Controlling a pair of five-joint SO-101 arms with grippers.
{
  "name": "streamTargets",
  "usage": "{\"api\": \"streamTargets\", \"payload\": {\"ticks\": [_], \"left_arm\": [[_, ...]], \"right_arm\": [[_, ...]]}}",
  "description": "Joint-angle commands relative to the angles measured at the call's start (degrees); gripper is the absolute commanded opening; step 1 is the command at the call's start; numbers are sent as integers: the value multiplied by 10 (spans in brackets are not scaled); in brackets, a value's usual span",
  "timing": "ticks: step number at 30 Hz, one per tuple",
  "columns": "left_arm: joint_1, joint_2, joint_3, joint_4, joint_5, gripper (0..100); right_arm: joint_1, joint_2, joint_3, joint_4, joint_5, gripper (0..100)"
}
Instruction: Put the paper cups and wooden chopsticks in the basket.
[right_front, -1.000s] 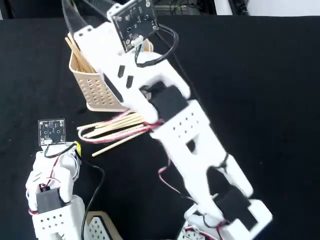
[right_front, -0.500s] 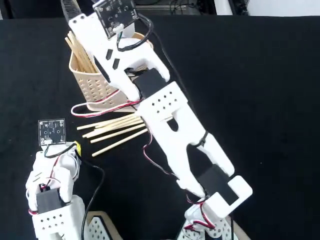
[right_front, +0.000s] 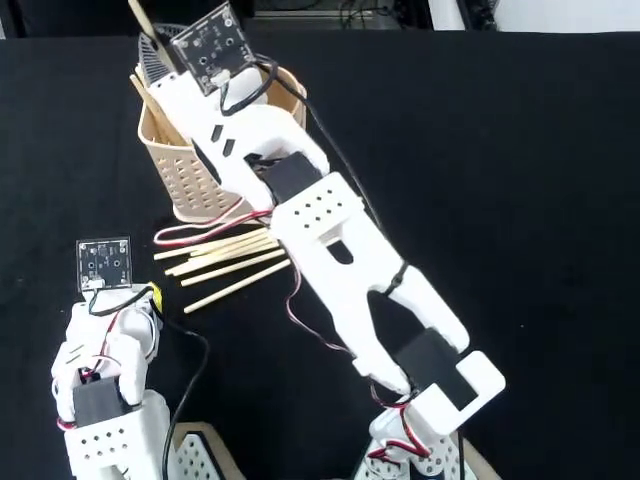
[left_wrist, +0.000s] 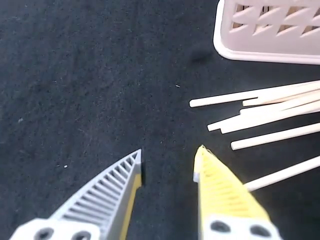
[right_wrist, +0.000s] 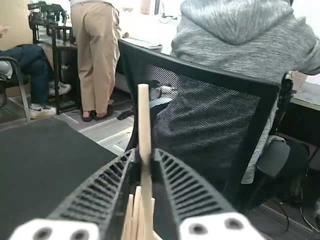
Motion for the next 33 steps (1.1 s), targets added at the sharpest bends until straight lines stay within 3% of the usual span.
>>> {"api": "streamTargets", "payload": {"ticks": [1,10,16,20,24,27,33], "left_arm": [[-3,2,-5,-11,0,173],[-3,2,-5,-11,0,176],[0,7,-42,-6,0,178],[74,8,-93,3,-24,178],[184,30,-167,44,-86,205],[235,120,-229,43,-110,209],[399,438,-375,14,-164,209]], "right_arm": [[12,-39,-10,16,5,148],[12,-44,-106,120,4,149],[56,-124,-288,429,4,149],[167,-172,-418,630,5,149],[337,-188,-502,818,5,149],[481,-180,-510,930,31,149],[706,-197,-320,931,94,149]]}}
